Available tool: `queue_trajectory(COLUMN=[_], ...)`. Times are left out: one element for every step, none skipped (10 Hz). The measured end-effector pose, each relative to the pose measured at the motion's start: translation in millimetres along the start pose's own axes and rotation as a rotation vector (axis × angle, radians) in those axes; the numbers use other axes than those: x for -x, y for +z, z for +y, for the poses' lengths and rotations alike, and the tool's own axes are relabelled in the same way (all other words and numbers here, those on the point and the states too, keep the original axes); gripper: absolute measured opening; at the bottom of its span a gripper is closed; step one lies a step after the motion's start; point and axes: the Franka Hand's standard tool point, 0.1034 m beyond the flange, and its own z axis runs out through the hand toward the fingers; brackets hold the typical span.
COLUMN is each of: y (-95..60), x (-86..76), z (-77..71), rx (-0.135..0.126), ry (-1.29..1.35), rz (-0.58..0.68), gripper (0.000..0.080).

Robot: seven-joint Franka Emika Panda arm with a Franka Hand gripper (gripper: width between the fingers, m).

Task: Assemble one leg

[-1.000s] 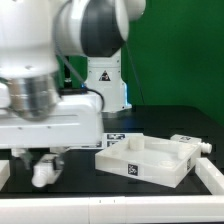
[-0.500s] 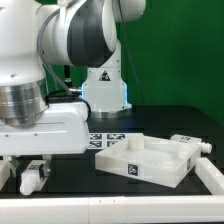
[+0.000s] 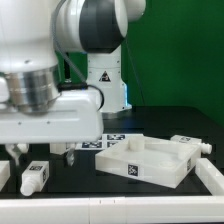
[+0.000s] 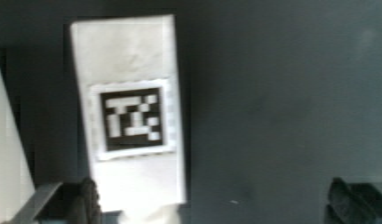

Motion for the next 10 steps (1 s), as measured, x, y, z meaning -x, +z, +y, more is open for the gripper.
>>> queue_trajectory(y=[-14.6, -20.9, -20.5, -15.5, -14.2, -13.7, -13.7, -13.5, -10.4, 5.4], x=[7.7, 23.8, 48.7, 70.3, 74.8, 73.6, 73.6, 73.7, 77.0, 104.0], z=[-16.2, -31.4, -49.7, -63.6, -69.6, -68.6, -68.1, -68.5, -72.5, -87.8], rx=[-0.003, -0.008, -0.009, -0.017, -0.015, -0.014, -0.014, -0.014, -0.011, 0.003], ry=[0.020, 0.086, 0.137, 0.177, 0.172, 0.172, 0.173, 0.173, 0.229, 0.333], rz=[0.009, 0.006, -0.008, -0.021, -0.027, -0.026, -0.026, -0.027, -0.017, -0.005], gripper=[0.0646, 0.0646, 0.0649, 0.0649, 0.0649, 0.0649, 0.0649, 0.0649, 0.0649, 0.0649])
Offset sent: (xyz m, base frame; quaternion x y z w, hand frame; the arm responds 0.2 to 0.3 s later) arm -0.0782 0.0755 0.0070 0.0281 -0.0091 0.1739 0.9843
